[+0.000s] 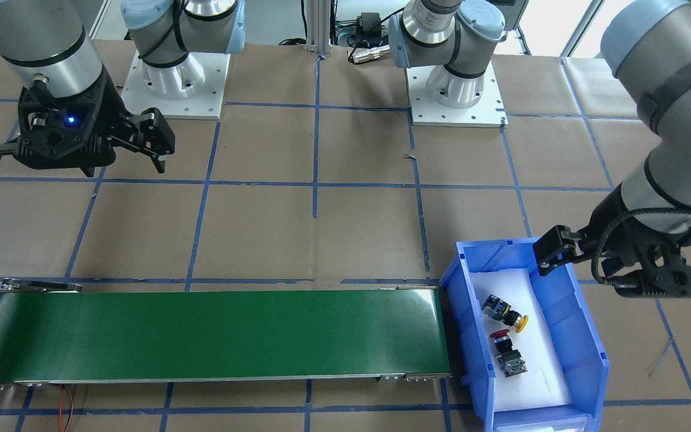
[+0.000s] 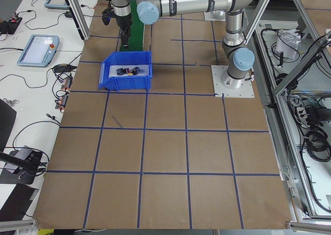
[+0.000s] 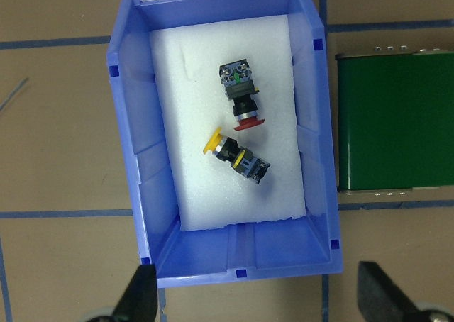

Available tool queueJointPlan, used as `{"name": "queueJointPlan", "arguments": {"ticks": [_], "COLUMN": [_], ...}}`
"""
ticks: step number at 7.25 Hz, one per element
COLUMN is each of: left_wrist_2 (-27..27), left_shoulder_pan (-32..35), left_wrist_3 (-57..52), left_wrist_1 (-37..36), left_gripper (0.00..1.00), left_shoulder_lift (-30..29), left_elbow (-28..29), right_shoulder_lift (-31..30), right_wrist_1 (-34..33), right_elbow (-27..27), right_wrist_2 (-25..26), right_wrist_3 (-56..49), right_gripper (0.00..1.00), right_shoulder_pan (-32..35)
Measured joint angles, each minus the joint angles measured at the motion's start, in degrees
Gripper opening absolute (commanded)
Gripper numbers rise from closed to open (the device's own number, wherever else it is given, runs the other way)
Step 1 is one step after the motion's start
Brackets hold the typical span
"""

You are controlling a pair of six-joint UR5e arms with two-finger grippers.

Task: Transport two buttons from left to right
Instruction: 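Move the left gripper over the blue bin toward the red button, then lower the left gripper and grasp the red button's black block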

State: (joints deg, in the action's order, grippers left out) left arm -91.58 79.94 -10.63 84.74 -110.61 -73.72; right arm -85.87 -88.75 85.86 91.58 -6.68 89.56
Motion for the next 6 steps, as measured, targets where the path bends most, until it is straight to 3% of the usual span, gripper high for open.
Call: {"name": "queueJointPlan", "arguments": {"ticks": [3,6], "left_wrist_2": [0.2,0.9], "left_shoulder_pan": [-0.2,0.0], "left_wrist_3": [0.0,0.6], "left_wrist_1": [-6.9,-12.4], "left_gripper": [1.00,0.83], "left_shoulder_lift": [-6.6,-12.6], "left_elbow": [0.1,0.0], "right_shoulder_lift": [-0.5,-0.7], "right_wrist_1": [-0.1,-0.2], "right_elbow": [1.1,1.8], "right_wrist_2": [0.0,0.1], "right_wrist_3": [0.0,0.1], "right_gripper": [1.00,1.00], "right_shoulder_pan": [0.0,0.0]}}
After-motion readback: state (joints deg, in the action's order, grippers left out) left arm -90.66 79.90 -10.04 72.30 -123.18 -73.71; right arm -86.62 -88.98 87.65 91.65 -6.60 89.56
